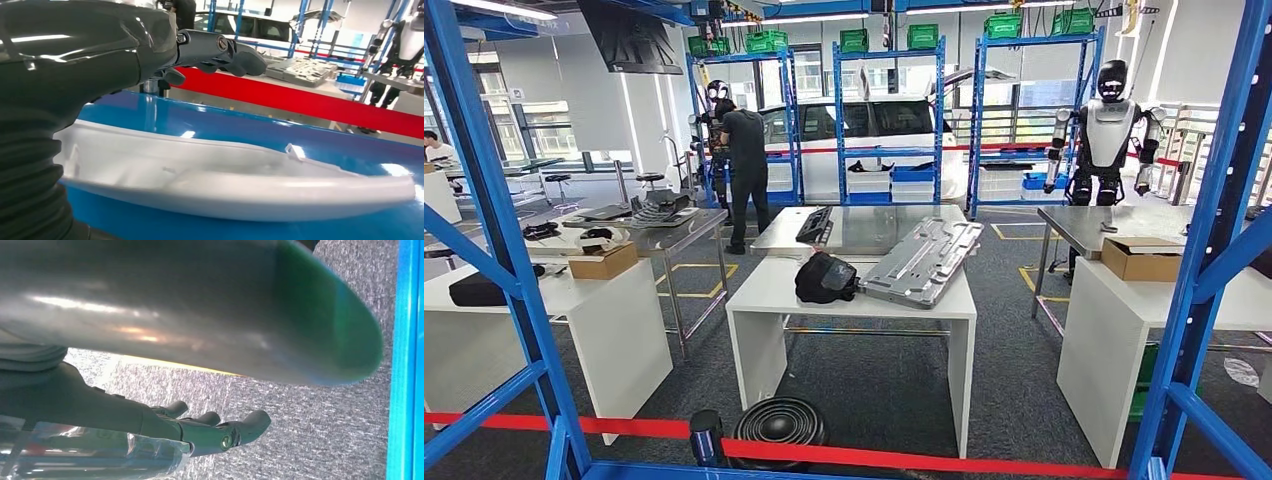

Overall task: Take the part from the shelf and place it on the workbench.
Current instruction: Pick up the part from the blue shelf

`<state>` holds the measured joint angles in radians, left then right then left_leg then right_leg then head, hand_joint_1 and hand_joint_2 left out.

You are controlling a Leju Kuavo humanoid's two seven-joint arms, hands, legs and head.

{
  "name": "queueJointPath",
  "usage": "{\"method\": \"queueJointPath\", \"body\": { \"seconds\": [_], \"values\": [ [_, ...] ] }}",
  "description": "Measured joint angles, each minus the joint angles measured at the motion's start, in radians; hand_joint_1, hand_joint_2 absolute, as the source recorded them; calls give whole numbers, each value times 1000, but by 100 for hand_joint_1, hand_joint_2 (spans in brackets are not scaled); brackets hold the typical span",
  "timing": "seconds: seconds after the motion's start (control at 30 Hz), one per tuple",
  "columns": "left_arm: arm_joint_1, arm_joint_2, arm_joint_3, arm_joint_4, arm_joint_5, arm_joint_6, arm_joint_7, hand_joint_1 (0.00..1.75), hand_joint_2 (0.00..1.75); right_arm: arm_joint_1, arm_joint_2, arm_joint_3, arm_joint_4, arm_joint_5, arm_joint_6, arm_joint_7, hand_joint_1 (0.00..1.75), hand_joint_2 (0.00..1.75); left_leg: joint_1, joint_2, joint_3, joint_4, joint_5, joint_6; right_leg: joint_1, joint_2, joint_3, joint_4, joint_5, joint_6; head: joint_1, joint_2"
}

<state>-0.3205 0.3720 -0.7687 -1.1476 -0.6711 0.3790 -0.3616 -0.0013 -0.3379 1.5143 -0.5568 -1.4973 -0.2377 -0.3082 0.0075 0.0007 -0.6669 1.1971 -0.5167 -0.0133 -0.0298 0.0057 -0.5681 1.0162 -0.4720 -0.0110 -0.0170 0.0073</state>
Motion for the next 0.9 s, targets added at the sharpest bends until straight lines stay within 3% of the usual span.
{"method": "queueJointPath", "body": {
  "seconds": [0.07,0.1,0.2,0.27,0.37,0.43,0.47,0.53,0.6,0.7,0.77,0.8,0.9],
  "values": [
    [-7,-4,-2,0,-1,0,-1,0,175,-5,7,1,9,0,6,0,0,0,-4,-1,67,-137,50,11,2,2,0,-1,1,2,0,0],
    [-10,-5,-2,0,-2,0,-1,0,175,-6,10,2,13,0,8,0,0,0,-7,-1,86,-176,59,16,4,2,-2,-1,2,4,0,0],
    [-15,-9,-3,-1,-2,-1,-1,0,175,-8,18,6,26,0,13,-1,0,0,-12,-1,95,-201,61,26,4,1,-5,-5,5,18,-1,0],
    [-18,-15,-2,-1,-1,-1,0,0,175,-9,23,8,35,0,14,-2,0,0,-9,0,104,-218,73,37,5,1,-18,20,-10,22,1,0],
    [-22,-24,-4,1,-1,-1,3,0,175,-12,29,9,51,0,15,-4,0,0,-10,2,106,-228,81,46,6,0,-102,194,-84,11,5,0],
    [-20,-30,-7,5,-1,-2,4,0,175,-13,34,9,62,0,15,-7,0,0,-13,1,104,-226,81,47,5,0,-141,273,-103,16,6,0],
    [-20,-32,-9,7,-1,-3,4,0,175,-13,37,10,67,0,15,-8,0,0,-14,0,104,-224,81,46,5,-1,-133,256,-90,24,6,0],
    [-20,-37,-12,9,-1,-6,4,0,175,-16,41,11,77,0,15,-12,0,0,-14,-1,102,-216,77,42,3,-3,-70,126,-38,39,7,0],
    [-21,-41,-13,9,-1,-8,4,0,175,-20,45,11,85,0,16,-16,0,0,-18,-2,96,-202,69,32,4,-4,-18,20,-4,35,8,0],
    [-22,-43,-15,9,-1,-10,4,0,175,-23,52,12,93,0,18,-18,0,0,-19,-2,90,-194,66,23,7,-2,-12,5,4,13,6,0],
    [-24,-44,-16,9,-1,-12,4,0,175,-24,55,12,98,0,19,-19,0,0,-14,-2,78,-169,48,14,3,-2,-11,4,7,5,4,0],
    [-26,-45,-16,10,-1,-14,4,0,175,-24,57,12,100,0,20,-19,0,0,-11,-2,60,-131,25,8,1,-1,-11,3,8,1,3,0],
    [-30,-49,-20,19,4,-28,4,0,175,-24,61,12,110,0,25,-21,0,0,-3,-2,-25,52,-58,-5,4,-1,-13,3,8,-2,0,0]
  ]
}}
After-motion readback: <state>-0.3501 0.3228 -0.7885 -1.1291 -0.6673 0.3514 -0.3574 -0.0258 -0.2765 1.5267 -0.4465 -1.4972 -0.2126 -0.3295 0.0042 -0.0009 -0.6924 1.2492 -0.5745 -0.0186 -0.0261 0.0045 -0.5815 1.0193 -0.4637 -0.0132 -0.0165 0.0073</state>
